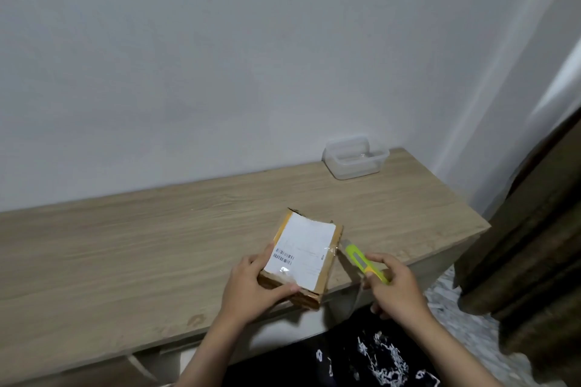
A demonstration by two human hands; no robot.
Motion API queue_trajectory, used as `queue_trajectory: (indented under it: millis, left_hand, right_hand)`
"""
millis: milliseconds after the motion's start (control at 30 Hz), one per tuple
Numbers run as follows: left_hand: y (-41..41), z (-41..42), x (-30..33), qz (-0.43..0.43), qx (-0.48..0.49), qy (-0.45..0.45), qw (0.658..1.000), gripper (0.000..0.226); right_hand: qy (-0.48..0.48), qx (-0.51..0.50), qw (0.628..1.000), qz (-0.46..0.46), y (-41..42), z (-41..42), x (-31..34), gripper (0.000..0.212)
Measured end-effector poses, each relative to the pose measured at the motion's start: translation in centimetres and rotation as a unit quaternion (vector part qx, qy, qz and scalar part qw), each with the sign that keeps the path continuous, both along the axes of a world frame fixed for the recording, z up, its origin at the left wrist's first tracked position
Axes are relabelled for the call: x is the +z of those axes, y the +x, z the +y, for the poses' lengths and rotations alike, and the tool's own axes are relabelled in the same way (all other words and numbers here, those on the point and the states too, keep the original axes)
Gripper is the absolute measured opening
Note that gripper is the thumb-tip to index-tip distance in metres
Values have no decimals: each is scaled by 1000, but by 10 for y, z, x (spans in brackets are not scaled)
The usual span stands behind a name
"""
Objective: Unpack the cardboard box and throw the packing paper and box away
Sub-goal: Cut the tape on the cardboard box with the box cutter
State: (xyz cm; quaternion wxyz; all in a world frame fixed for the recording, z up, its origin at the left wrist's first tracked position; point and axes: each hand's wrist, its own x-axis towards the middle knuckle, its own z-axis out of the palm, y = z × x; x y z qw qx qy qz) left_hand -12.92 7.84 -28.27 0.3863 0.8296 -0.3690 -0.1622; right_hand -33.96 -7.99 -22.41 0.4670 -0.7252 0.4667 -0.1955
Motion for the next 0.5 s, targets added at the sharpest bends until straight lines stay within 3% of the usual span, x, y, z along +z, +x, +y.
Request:
queue_trajectory:
  millis: [300, 500]
  left_hand:
    - [-12, -19, 12, -33, -15, 83, 996, 116]
    - [-14, -24, 3, -7, -38, -3, 999, 115]
  right_hand:
    - [64, -11, 998, -26, 8, -8, -6, 31]
    - [15, 14, 1000, 6, 18, -34, -9, 30]
